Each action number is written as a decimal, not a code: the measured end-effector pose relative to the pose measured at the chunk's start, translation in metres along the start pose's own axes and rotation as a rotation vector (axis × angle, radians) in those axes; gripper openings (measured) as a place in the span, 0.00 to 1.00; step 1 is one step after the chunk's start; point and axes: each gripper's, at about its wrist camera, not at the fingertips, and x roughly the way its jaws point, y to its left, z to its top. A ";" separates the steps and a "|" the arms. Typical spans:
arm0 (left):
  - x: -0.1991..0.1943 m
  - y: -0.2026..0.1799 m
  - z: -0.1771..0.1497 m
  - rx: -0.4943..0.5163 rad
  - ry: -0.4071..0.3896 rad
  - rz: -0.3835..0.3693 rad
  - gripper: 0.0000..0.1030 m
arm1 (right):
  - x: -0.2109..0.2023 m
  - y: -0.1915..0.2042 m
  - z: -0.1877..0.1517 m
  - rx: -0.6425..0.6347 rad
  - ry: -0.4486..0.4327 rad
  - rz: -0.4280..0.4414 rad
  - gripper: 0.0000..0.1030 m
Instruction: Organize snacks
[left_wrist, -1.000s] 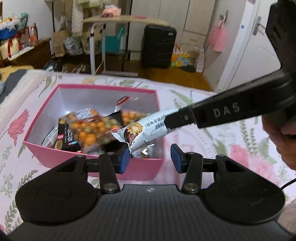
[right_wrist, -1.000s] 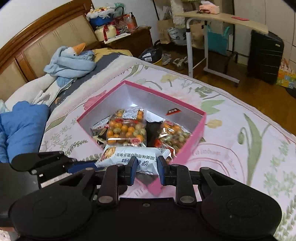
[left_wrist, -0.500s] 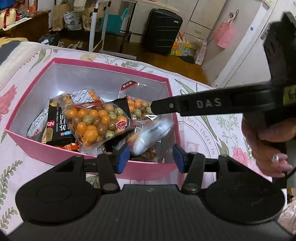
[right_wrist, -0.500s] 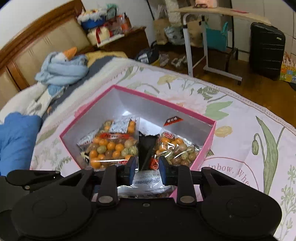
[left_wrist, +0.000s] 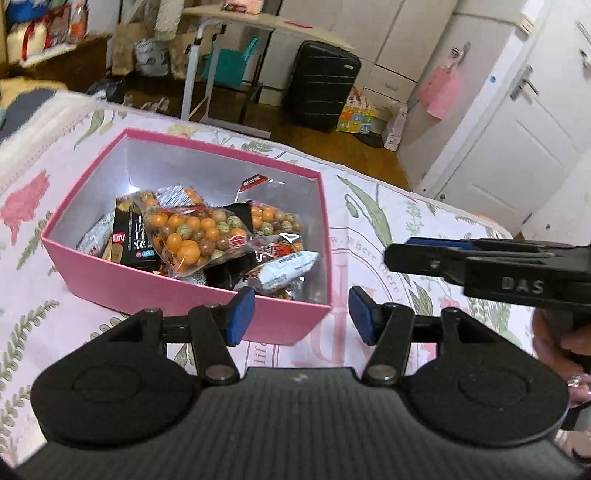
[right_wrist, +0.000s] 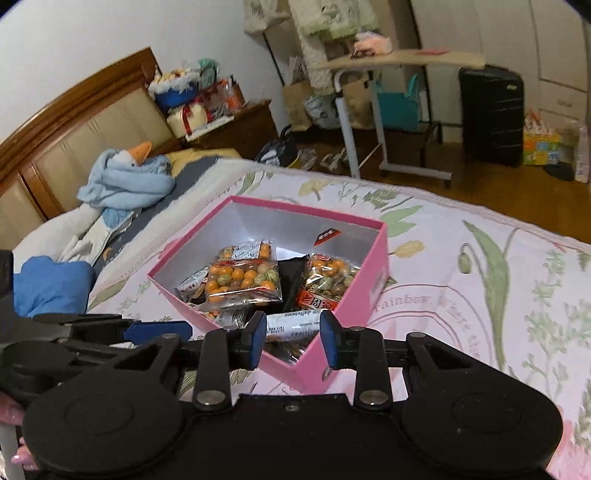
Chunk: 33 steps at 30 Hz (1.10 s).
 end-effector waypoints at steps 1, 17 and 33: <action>-0.005 -0.004 -0.001 0.016 -0.004 0.003 0.54 | -0.009 0.001 -0.004 0.002 -0.014 -0.004 0.36; -0.051 -0.060 -0.029 0.226 -0.009 -0.003 0.56 | -0.089 0.015 -0.059 0.059 -0.144 -0.246 0.37; -0.070 -0.067 -0.047 0.251 -0.037 0.003 0.67 | -0.111 0.034 -0.108 0.132 -0.177 -0.452 0.83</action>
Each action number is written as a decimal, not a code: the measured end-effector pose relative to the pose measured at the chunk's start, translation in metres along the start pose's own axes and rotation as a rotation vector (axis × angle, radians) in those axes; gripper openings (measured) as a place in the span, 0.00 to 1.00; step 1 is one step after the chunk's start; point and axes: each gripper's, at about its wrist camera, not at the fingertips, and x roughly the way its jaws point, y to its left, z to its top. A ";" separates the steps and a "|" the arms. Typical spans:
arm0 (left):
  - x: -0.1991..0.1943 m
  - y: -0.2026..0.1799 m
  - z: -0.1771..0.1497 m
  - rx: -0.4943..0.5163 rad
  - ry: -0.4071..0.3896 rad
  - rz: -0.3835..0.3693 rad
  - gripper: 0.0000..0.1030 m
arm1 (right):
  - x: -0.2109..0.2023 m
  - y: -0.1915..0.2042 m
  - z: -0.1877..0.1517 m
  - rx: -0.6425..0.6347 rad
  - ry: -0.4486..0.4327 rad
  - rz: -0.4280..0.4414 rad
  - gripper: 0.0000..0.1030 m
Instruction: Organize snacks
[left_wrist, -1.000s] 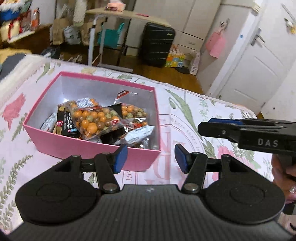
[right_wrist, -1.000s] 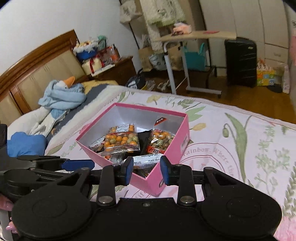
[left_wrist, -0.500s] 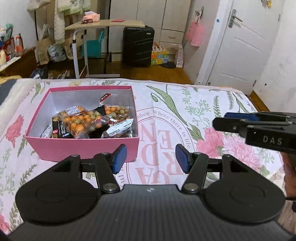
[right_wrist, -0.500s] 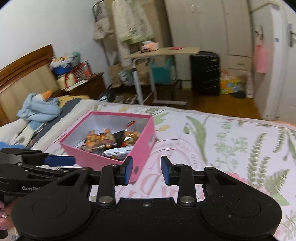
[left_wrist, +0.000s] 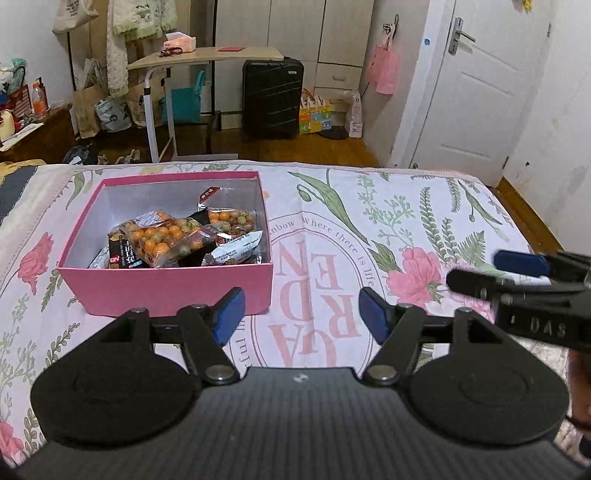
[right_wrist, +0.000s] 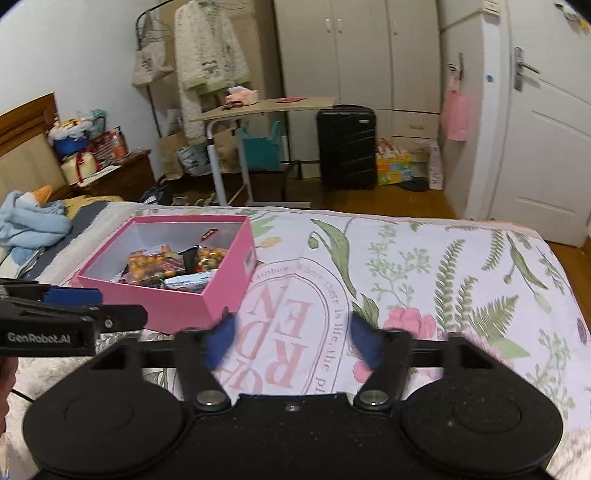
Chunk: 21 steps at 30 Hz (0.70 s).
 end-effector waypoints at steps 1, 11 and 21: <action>-0.001 0.000 -0.001 -0.004 -0.002 -0.001 0.67 | -0.002 0.000 -0.002 0.009 -0.003 -0.009 0.86; -0.014 -0.008 -0.006 0.011 -0.043 0.057 0.89 | -0.014 0.007 0.000 0.040 0.021 -0.131 0.94; -0.026 -0.016 -0.007 0.040 -0.076 0.104 0.89 | -0.029 0.014 -0.005 0.025 0.018 -0.152 0.94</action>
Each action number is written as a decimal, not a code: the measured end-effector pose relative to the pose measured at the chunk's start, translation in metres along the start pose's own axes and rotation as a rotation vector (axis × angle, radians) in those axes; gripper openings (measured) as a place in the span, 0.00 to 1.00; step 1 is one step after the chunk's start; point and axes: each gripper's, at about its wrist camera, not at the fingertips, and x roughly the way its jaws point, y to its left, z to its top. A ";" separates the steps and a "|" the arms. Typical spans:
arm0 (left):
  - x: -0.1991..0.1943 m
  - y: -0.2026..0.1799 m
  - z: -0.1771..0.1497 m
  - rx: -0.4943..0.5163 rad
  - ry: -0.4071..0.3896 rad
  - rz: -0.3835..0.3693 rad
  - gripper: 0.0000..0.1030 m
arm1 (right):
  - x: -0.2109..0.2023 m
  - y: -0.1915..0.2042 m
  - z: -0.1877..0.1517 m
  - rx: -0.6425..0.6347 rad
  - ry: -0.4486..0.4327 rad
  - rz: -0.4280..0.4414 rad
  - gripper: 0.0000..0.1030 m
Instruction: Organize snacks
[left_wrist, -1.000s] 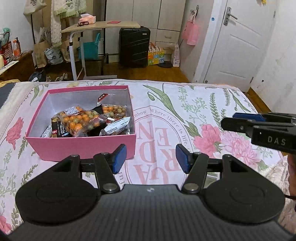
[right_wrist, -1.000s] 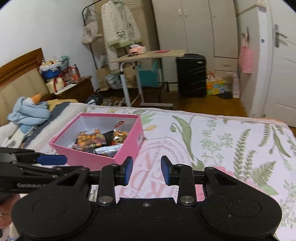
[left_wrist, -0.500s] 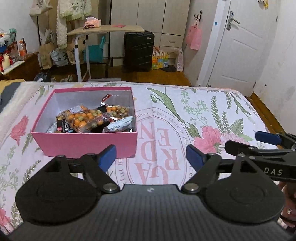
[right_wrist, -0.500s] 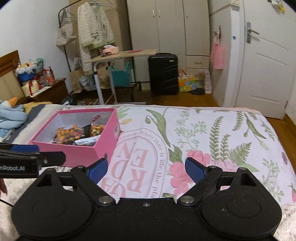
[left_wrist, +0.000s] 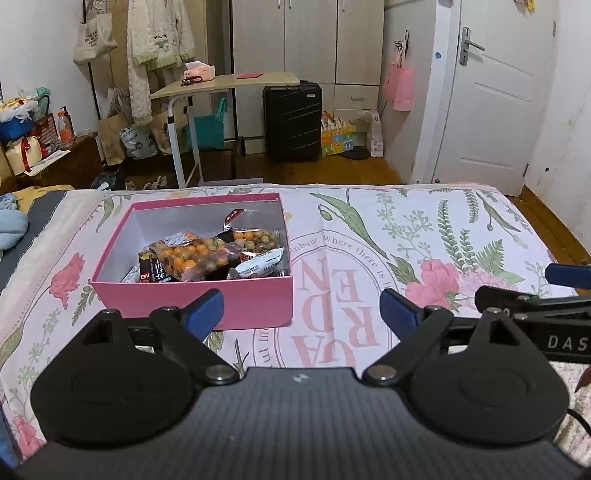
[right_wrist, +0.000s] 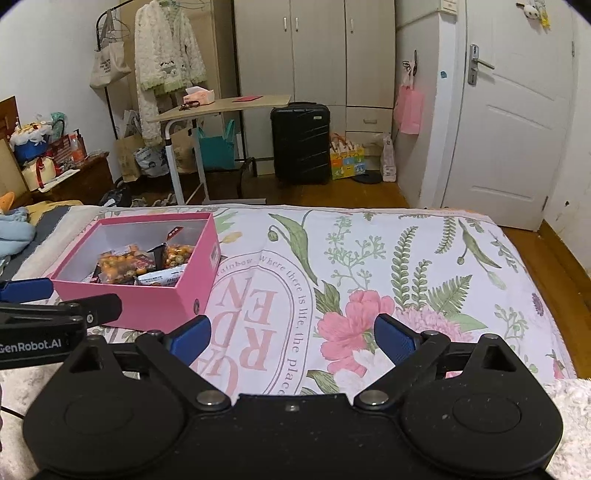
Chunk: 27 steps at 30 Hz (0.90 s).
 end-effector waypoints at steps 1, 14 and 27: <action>0.000 0.000 0.000 0.003 0.001 0.002 0.89 | -0.001 0.000 0.000 -0.002 -0.001 -0.002 0.94; -0.001 -0.002 -0.002 0.012 0.011 0.029 0.89 | -0.007 -0.001 0.005 0.019 0.006 -0.022 0.94; 0.004 0.001 -0.002 0.010 0.034 0.046 0.89 | -0.004 -0.002 0.002 0.022 0.018 -0.044 0.94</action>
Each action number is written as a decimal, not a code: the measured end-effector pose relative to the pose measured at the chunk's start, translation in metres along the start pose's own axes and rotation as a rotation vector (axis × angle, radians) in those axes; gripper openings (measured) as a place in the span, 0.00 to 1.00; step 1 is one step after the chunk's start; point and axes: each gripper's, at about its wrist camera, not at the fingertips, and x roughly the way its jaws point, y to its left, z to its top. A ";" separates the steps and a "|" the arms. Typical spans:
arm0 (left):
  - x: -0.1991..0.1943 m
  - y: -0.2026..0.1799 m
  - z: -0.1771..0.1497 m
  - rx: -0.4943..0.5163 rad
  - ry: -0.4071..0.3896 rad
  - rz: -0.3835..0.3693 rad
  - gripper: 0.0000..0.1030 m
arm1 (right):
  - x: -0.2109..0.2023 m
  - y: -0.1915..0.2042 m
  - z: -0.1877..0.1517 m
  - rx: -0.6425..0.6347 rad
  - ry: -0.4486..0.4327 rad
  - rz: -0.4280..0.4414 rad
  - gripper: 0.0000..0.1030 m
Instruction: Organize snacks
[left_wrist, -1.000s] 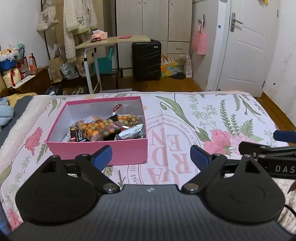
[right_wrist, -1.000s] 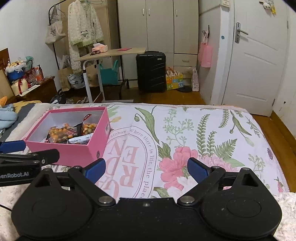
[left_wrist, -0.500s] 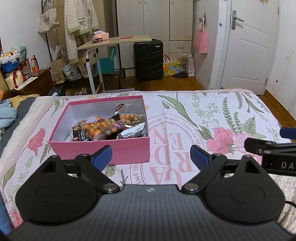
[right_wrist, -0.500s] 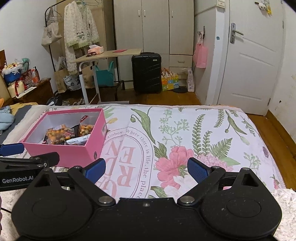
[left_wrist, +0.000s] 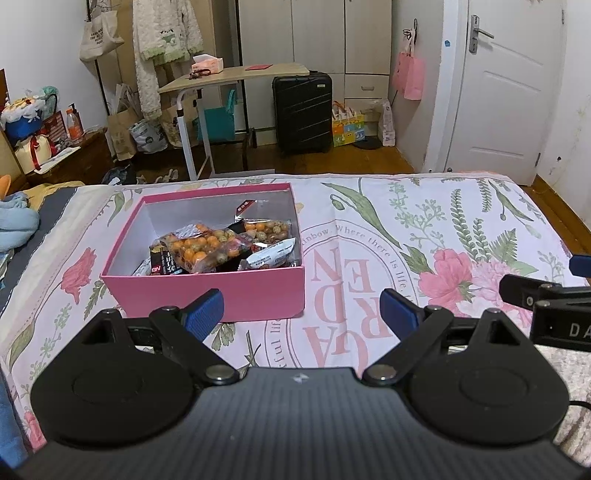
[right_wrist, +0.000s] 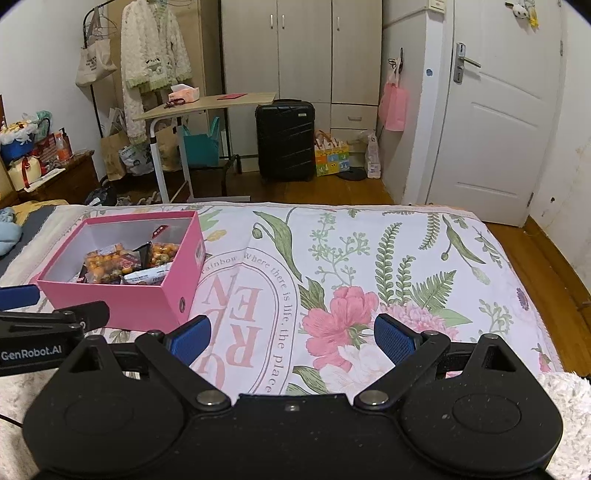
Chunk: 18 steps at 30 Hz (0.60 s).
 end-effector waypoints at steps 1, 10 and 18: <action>0.000 0.000 0.000 -0.003 0.003 0.003 0.89 | 0.000 -0.001 0.000 0.003 0.001 0.004 0.94; -0.005 -0.003 0.000 0.011 -0.021 0.032 0.97 | 0.002 -0.004 -0.002 0.019 0.001 0.017 0.94; -0.006 -0.002 0.000 0.001 -0.026 0.036 0.98 | 0.003 -0.005 -0.003 0.025 0.004 0.002 0.94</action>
